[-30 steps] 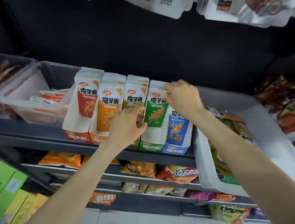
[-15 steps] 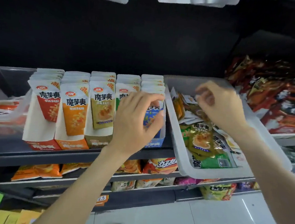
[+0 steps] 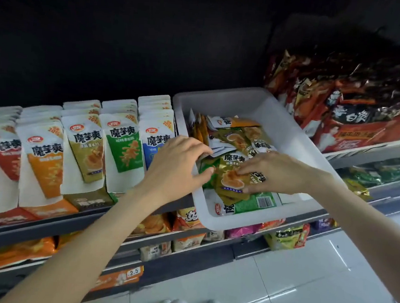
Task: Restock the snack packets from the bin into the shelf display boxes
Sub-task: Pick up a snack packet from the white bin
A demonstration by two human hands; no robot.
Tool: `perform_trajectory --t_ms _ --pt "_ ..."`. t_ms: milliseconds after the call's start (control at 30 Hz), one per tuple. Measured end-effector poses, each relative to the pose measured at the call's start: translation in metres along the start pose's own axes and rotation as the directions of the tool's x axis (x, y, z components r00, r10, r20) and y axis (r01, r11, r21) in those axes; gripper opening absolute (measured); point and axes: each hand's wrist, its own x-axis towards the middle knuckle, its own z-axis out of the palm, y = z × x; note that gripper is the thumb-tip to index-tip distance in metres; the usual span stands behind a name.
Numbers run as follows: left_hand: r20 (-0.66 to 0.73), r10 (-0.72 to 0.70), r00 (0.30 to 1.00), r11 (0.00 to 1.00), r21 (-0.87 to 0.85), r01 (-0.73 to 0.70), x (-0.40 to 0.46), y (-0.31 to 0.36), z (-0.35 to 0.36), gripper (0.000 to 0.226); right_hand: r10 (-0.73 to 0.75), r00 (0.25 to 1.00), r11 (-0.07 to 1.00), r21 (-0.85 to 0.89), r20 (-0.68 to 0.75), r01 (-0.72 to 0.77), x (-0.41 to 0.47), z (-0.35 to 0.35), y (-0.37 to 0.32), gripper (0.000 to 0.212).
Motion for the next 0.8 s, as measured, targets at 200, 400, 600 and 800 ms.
perform_trajectory --t_ms 200,400,600,800 --pt "0.395 -0.006 0.919 0.936 0.325 -0.133 0.049 0.037 0.026 0.085 -0.028 0.999 0.995 0.096 -0.015 0.029 -0.009 0.007 0.010 0.041" --pt "0.400 -0.045 0.915 0.839 0.513 -0.183 0.062 0.056 0.040 0.090 0.167 0.968 0.972 0.197 -0.187 -0.129 0.002 0.007 0.012 0.031" --pt "0.348 -0.024 0.937 0.973 0.224 -0.058 0.060 0.056 0.033 0.095 0.287 0.930 0.934 0.281 -0.232 -0.218 0.003 0.001 0.015 0.035" --pt "0.247 -0.012 0.969 0.887 -0.444 0.124 0.044 0.031 -0.011 0.064 0.432 0.805 0.769 0.632 -0.407 -0.094 -0.015 -0.017 0.017 0.043"
